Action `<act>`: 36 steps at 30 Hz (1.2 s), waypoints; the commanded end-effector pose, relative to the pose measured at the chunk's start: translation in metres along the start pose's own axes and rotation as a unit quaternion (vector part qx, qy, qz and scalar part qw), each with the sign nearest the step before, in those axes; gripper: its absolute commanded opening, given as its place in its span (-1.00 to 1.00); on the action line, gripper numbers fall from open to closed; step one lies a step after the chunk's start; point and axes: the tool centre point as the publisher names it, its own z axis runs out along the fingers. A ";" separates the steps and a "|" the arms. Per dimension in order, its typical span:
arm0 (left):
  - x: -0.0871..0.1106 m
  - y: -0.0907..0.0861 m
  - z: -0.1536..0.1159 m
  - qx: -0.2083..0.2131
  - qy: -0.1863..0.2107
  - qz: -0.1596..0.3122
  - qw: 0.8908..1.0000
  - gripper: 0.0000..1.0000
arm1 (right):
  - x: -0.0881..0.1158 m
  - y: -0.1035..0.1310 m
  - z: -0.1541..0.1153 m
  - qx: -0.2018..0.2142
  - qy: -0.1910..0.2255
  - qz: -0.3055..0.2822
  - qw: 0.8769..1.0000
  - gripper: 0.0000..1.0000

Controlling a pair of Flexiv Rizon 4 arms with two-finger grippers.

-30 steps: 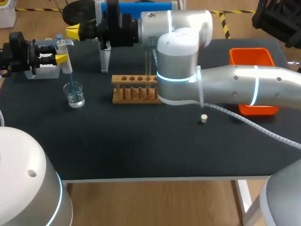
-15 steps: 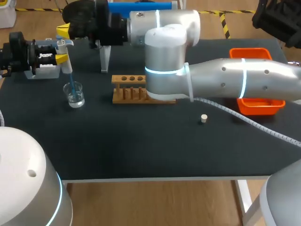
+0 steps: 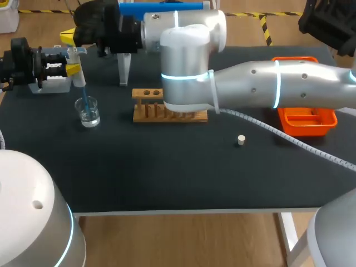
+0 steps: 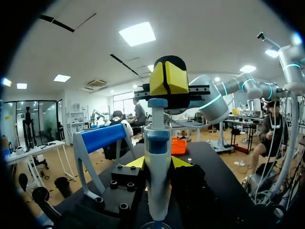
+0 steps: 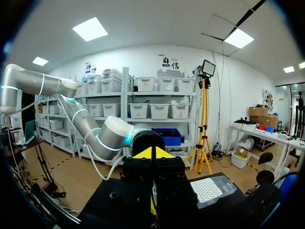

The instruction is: Invert the test tube, pick up the pipette, mount the tip to pipette, aspirate from beaker and dispense into the tube, eject the tip, return the pipette, and cap with the stopper.

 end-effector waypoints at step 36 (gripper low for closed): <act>0.000 0.000 0.000 0.001 0.000 0.001 1.000 -1.00 | -0.001 -0.038 0.003 0.025 -0.002 0.020 1.000 -1.00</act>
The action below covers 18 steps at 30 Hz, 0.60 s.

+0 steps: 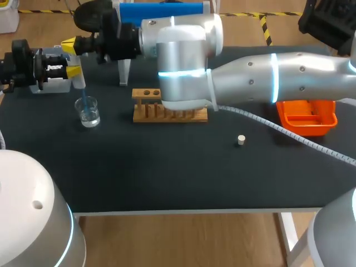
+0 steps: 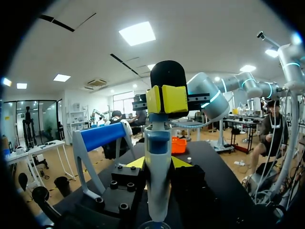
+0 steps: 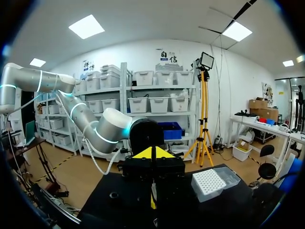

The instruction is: Invert the test tube, pick up the pipette, mount the tip to pipette, aspirate from beaker and dispense into the tube, eject the tip, return the pipette, and cap with the stopper.

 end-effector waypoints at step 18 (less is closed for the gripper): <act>-0.002 -0.004 -0.001 0.001 0.000 0.001 1.000 -1.00 | 0.000 0.016 -0.006 -0.012 -0.003 -0.016 1.000 -1.00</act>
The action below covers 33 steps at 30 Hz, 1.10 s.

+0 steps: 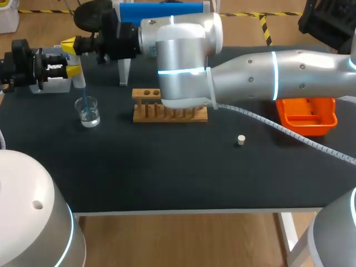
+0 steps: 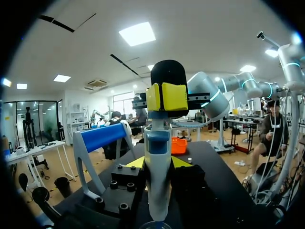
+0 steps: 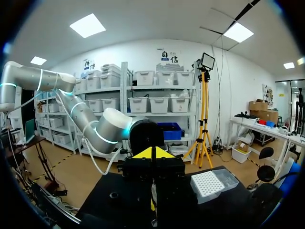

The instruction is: Invert the test tube, pick up the pipette, mount the tip to pipette, aspirate from beaker and dispense into the tube, eject the tip, return the pipette, and cap with the stopper.

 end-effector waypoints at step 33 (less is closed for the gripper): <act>0.000 -0.003 -0.001 0.000 0.001 0.000 1.000 -1.00 | -0.021 0.046 -0.250 0.001 -0.083 -0.074 0.994 1.00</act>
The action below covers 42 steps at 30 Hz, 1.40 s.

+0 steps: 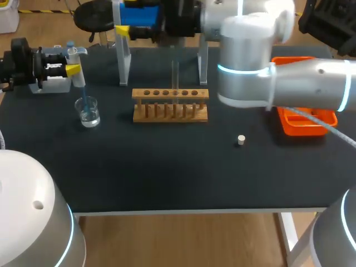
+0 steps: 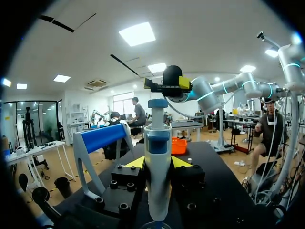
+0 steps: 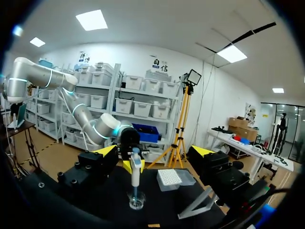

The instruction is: Invert the test tube, pick up the pipette, mount the tip to pipette, aspirate from beaker and dispense into the tube, eject the tip, return the pipette, and cap with the stopper.

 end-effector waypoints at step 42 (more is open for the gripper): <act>0.000 -0.001 0.000 0.000 0.000 0.000 1.000 -1.00 | -0.023 -0.159 -0.139 0.081 0.107 0.010 0.991 1.00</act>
